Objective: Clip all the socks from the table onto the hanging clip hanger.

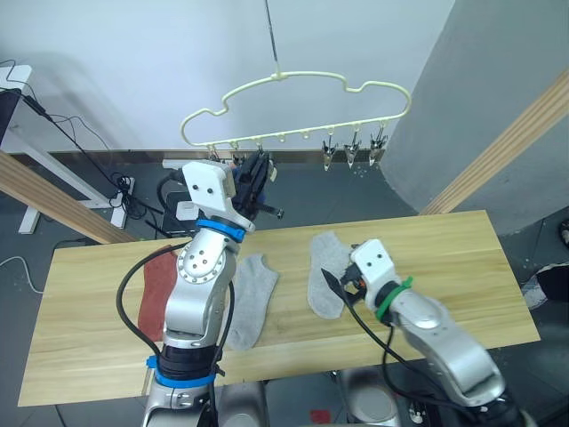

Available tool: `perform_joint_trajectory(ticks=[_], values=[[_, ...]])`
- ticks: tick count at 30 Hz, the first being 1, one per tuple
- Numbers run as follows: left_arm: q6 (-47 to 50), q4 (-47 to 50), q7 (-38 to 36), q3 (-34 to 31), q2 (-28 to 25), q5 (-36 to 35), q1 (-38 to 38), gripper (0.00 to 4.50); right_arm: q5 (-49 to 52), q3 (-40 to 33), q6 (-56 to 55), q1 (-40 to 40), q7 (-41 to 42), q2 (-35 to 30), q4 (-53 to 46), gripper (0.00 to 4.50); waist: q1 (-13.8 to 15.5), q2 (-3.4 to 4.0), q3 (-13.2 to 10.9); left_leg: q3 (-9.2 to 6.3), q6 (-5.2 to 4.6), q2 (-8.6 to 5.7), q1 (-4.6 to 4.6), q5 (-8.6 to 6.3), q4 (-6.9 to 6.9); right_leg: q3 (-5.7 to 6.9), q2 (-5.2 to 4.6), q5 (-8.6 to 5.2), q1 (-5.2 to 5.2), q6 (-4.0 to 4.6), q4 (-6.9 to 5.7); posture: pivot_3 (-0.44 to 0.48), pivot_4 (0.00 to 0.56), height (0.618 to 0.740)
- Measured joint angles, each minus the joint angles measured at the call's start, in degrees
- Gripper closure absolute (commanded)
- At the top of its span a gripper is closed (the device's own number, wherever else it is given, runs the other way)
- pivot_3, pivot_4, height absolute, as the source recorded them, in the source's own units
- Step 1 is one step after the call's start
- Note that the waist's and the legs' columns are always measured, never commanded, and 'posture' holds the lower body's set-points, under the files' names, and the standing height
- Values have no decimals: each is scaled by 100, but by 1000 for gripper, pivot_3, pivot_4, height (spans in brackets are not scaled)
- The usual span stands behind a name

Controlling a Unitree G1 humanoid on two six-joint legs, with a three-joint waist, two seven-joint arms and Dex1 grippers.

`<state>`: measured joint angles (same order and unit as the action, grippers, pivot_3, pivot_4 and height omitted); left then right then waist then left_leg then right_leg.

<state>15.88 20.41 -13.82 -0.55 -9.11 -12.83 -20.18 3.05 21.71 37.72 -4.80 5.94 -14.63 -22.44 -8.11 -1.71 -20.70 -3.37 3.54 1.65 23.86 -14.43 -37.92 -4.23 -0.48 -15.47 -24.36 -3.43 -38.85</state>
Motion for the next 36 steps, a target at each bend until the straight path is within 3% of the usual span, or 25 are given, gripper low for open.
perform_joint_trajectory(ticks=[8, 14, 18, 28, 36], values=[[346, 129, -313, -125, -287, -364, -18, 4500, -420, -138, -575, -111, -691, 1125, 1269, 27, 9, 0, 0, -1, -1, 0, 0, -1, 3, 0, -1, 6, -1, 10, 1, -218, 359, 737], [400, 147, -324, -140, -335, -414, -18, 4500, -490, -246, -876, -314, -728, 1592, 1939, 27, 10, -1, 1, 1, -1, 0, 1, -1, 4, -1, -2, 11, -1, 19, 1, -211, 353, 737], [440, 147, -350, -156, -389, -477, -18, 4500, -538, -362, -817, -286, -741, 1725, 2013, 932, 11, -3, 5, -2, -1, 2, -1, -1, 3, 1, -1, 11, 0, 19, -1, -211, 353, 737], [702, 147, -585, -340, -511, -873, -63, 4500, -599, -601, -722, -17, -436, 1506, 1716, 4490, 14, -9, 18, -2, -1, 0, -2, -1, 2, 1, -2, 10, 2, 16, -1, -223, 345, 737], [1501, 161, -669, -673, -578, -1870, -333, 4500, -590, -509, -884, -176, 728, 398, 1098, 4490, 14, -9, 16, 0, -1, -5, 2, -1, 0, 1, -3, 4, -1, 7, -1, -232, 351, 737]])
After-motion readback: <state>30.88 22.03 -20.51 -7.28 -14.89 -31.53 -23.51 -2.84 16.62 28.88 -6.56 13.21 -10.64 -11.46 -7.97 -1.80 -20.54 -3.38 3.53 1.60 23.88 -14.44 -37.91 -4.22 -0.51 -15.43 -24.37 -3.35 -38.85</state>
